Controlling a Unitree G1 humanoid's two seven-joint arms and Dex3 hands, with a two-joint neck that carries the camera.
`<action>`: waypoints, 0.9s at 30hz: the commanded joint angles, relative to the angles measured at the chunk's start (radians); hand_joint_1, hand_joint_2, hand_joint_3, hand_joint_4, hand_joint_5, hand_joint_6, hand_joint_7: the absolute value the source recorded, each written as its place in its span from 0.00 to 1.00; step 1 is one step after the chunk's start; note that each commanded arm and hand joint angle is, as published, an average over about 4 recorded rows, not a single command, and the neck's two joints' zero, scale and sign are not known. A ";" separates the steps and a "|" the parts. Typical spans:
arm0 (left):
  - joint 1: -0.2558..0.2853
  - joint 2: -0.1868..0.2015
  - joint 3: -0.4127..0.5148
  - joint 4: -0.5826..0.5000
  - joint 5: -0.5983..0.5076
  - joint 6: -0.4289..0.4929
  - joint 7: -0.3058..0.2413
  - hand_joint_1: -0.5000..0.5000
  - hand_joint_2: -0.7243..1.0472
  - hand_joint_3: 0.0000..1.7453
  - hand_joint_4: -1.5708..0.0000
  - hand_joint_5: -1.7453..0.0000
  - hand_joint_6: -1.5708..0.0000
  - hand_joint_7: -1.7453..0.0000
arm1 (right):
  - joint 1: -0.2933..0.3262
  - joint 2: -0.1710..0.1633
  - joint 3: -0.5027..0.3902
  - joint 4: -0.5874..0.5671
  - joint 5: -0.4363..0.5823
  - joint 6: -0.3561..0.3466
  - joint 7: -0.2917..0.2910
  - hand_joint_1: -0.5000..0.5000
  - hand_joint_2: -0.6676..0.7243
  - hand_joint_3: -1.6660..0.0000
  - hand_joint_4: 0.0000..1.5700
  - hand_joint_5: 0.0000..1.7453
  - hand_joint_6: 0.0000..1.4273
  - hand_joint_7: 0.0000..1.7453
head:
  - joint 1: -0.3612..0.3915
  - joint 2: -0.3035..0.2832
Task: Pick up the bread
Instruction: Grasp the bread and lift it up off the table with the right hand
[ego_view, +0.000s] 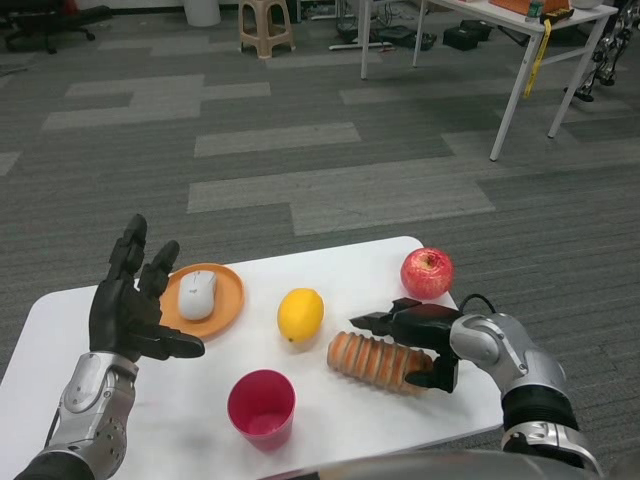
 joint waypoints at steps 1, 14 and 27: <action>-0.010 -0.002 0.002 0.000 -0.011 0.000 -0.003 1.00 0.25 0.05 1.00 0.76 1.00 1.00 | 0.051 -0.040 0.025 0.032 -0.094 0.054 0.088 0.08 0.32 0.06 0.00 0.50 0.00 0.00 | 0.001 0.002; -0.005 -0.003 0.002 -0.001 -0.011 0.000 -0.003 1.00 0.25 0.04 1.00 0.76 1.00 1.00 | -0.019 -0.053 0.040 0.010 0.007 0.061 0.121 0.08 0.26 0.10 0.00 0.50 0.00 0.00 | 0.014 0.004; 0.009 -0.004 0.010 -0.005 -0.011 -0.003 -0.003 1.00 0.25 0.05 1.00 0.76 1.00 1.00 | 0.136 0.077 0.042 -0.241 0.067 0.092 0.177 0.08 0.23 0.10 0.00 0.47 0.00 0.00 | 0.006 0.009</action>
